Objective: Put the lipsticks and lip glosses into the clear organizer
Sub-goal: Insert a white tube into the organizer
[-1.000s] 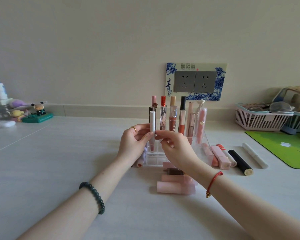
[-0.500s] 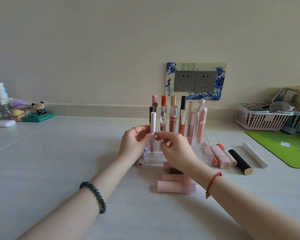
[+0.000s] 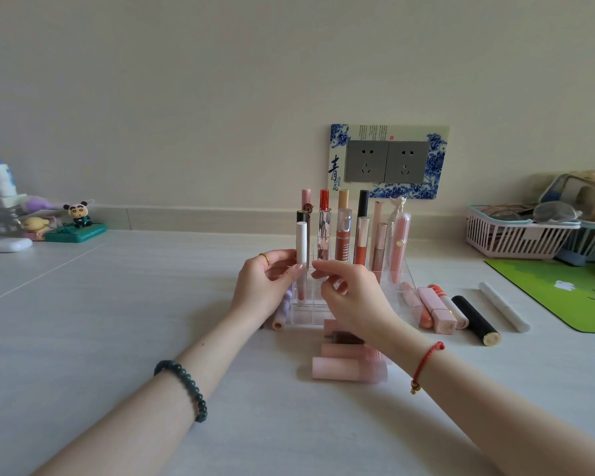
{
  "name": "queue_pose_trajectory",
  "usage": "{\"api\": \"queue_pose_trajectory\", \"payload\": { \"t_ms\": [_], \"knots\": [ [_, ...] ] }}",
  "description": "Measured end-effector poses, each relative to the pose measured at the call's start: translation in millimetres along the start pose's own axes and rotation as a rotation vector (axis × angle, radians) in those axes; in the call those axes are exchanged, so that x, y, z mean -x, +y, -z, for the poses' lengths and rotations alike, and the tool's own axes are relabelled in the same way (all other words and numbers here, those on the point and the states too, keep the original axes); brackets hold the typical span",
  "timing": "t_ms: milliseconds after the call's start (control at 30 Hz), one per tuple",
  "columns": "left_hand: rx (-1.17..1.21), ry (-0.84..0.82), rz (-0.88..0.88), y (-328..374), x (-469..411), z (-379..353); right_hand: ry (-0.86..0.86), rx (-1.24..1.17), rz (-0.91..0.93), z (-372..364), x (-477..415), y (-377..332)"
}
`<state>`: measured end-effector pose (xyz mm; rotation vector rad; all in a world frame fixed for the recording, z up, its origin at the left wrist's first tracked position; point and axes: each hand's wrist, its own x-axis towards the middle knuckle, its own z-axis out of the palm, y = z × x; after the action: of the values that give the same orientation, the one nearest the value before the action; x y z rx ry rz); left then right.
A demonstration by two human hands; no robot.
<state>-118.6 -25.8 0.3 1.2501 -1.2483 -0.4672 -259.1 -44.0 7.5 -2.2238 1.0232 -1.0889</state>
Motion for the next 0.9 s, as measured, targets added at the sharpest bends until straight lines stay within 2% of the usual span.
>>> {"api": "queue_pose_trajectory", "payload": {
  "t_ms": [267,400,500,600,900],
  "knots": [
    [-0.093,0.073,-0.003,-2.5,-6.4,9.7,0.017,0.013,0.019,3.7,-1.5,3.4],
    [-0.278,0.166,-0.043,-0.3,-11.6,32.6,0.033,-0.004,0.012,9.5,-1.0,3.8],
    [-0.507,0.056,0.064,-2.8,-9.5,40.7,0.046,-0.007,0.012,12.9,0.6,4.9],
    [-0.624,-0.046,0.144,-6.8,-5.3,36.1,0.050,-0.001,0.011,16.1,1.4,7.5],
    [-0.785,-0.061,0.153,-8.0,0.4,27.5,0.058,0.012,0.010,19.3,1.8,9.9]
  ]
}}
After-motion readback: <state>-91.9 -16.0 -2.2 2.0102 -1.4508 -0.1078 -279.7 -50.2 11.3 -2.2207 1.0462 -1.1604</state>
